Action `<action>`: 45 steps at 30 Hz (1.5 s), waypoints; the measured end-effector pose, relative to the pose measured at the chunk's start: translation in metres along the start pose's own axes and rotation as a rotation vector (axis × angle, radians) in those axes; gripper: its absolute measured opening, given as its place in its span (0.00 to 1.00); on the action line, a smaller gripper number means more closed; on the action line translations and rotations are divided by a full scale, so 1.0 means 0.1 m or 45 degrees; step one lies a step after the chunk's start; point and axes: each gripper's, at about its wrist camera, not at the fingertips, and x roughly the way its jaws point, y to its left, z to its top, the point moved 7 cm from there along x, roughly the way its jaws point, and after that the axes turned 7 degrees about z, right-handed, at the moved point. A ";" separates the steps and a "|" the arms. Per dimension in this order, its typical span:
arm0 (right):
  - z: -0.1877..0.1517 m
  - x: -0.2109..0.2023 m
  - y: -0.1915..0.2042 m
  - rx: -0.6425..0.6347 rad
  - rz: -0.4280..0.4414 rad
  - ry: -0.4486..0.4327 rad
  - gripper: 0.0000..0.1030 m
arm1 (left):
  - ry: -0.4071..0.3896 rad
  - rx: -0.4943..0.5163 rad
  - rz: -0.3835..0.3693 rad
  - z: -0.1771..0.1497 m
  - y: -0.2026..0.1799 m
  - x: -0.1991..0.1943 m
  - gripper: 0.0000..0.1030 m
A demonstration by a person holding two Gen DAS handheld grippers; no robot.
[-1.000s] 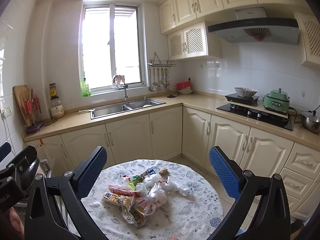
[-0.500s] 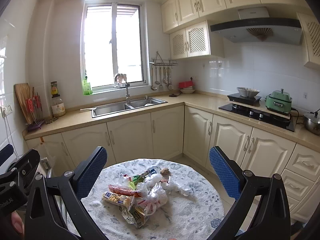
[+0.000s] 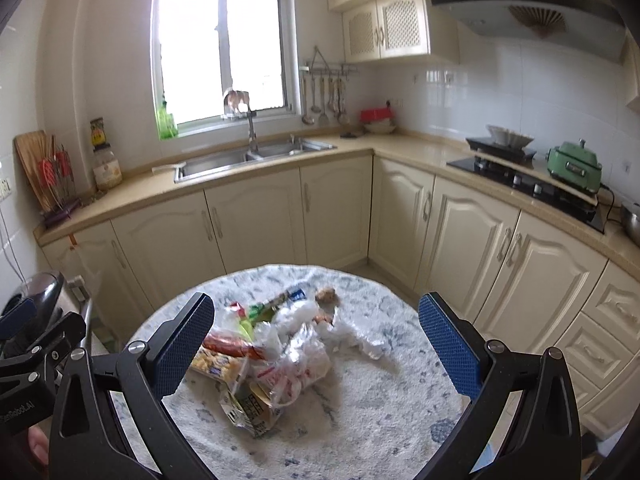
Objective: Collect trash
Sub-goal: 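Grasp the white-and-green milk carton with the left tool while the right tool grasps a plastic bag bundle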
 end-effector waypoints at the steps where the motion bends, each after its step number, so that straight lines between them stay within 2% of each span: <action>1: -0.06 0.09 -0.03 0.004 0.002 0.028 1.00 | 0.030 0.002 0.000 -0.02 -0.01 0.09 0.99; 9: -0.58 0.71 -0.29 0.053 0.005 0.233 0.98 | 0.257 0.049 -0.001 -0.29 -0.17 0.75 0.99; 20: -1.15 1.20 -0.58 0.105 -0.021 0.436 0.94 | 0.444 0.115 -0.068 -0.81 -0.63 1.64 0.99; 28: -1.27 1.31 -0.75 0.159 -0.020 0.481 0.94 | 0.485 0.054 -0.131 -0.95 -0.86 2.07 0.99; 31: -1.25 1.33 -0.73 0.155 -0.010 0.479 0.94 | 0.514 0.024 -0.166 -0.98 -0.89 2.18 0.92; 36: -1.25 1.40 -0.68 0.162 0.009 0.488 0.94 | 0.548 0.004 -0.205 -1.16 -1.00 2.47 0.92; 38: -1.24 1.41 -0.66 0.155 0.014 0.486 0.94 | 0.530 0.015 -0.217 -1.14 -1.01 2.49 0.76; 45: -1.22 1.58 -0.45 0.121 0.080 0.506 0.94 | 0.521 0.003 -0.273 -1.19 -0.86 2.48 0.70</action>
